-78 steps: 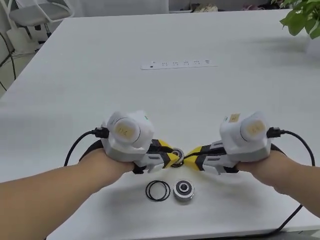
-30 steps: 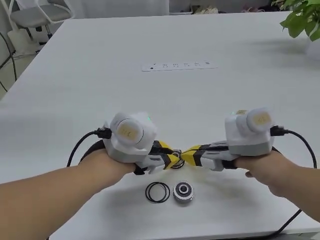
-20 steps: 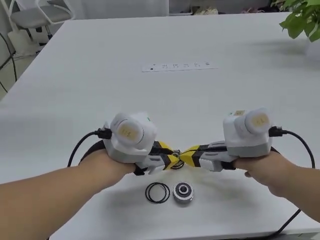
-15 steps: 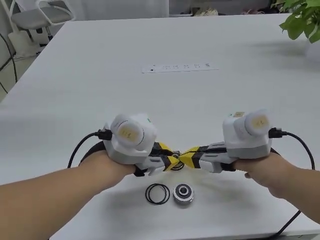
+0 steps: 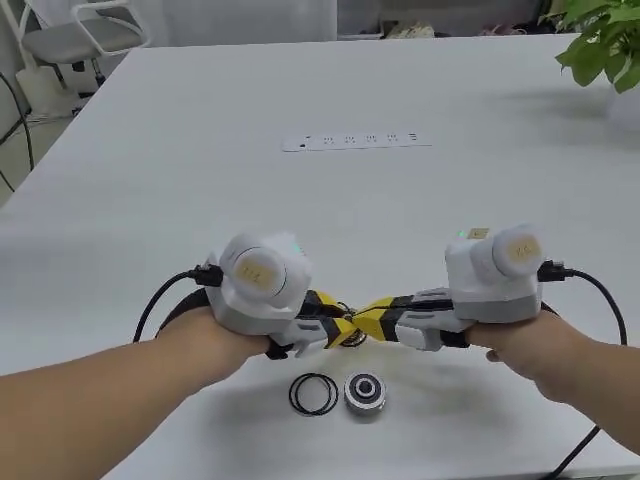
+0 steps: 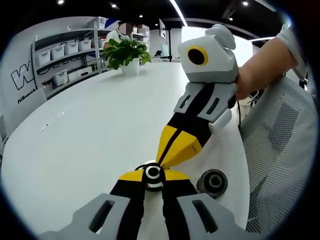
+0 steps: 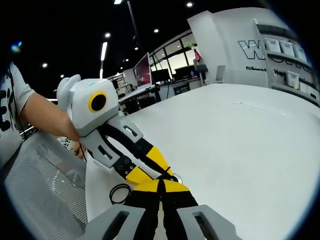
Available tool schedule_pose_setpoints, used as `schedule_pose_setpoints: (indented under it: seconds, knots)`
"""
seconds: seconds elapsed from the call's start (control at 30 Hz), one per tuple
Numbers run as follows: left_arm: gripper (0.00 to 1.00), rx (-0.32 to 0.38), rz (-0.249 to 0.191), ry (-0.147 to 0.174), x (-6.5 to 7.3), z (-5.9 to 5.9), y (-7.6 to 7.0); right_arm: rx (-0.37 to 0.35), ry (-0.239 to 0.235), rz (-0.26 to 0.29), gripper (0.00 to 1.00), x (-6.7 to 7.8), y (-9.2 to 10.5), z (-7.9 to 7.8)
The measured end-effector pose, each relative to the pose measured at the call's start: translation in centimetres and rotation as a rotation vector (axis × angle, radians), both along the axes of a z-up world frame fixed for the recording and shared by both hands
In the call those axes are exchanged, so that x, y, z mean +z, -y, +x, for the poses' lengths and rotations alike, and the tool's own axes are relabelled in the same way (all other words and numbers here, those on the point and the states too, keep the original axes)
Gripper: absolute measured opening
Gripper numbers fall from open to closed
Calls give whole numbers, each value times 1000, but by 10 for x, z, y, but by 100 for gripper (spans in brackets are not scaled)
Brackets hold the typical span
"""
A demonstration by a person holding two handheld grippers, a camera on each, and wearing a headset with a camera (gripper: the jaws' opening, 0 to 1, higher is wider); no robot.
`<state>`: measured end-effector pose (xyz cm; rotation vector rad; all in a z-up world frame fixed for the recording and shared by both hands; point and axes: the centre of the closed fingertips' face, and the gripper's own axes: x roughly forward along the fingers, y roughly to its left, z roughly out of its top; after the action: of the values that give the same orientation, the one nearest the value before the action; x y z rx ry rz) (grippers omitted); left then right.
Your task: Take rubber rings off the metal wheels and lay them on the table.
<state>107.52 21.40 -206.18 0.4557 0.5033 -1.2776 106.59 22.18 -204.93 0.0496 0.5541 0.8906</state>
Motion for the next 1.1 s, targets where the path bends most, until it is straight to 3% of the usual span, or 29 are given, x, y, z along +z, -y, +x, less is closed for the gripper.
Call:
schedule_pose_setpoints:
  seconds: [0.5, 0.67, 0.87, 1.1]
  knots:
    - [10, -12, 22, -1, 1, -1, 0, -37, -4, -16, 0, -1, 8, 3]
    - [12, -20, 6, -3, 10, -4, 1, -44, -1, -9, 0, 2, 8, 3]
    - [19, -38, 9, 16, 21, -7, -4, -73, 11, 10, 0, 10, 14, 7]
    - [28, -28, -26, -3, 38, -16, -10, -94, 13, 29, 0, 18, 16, 6]
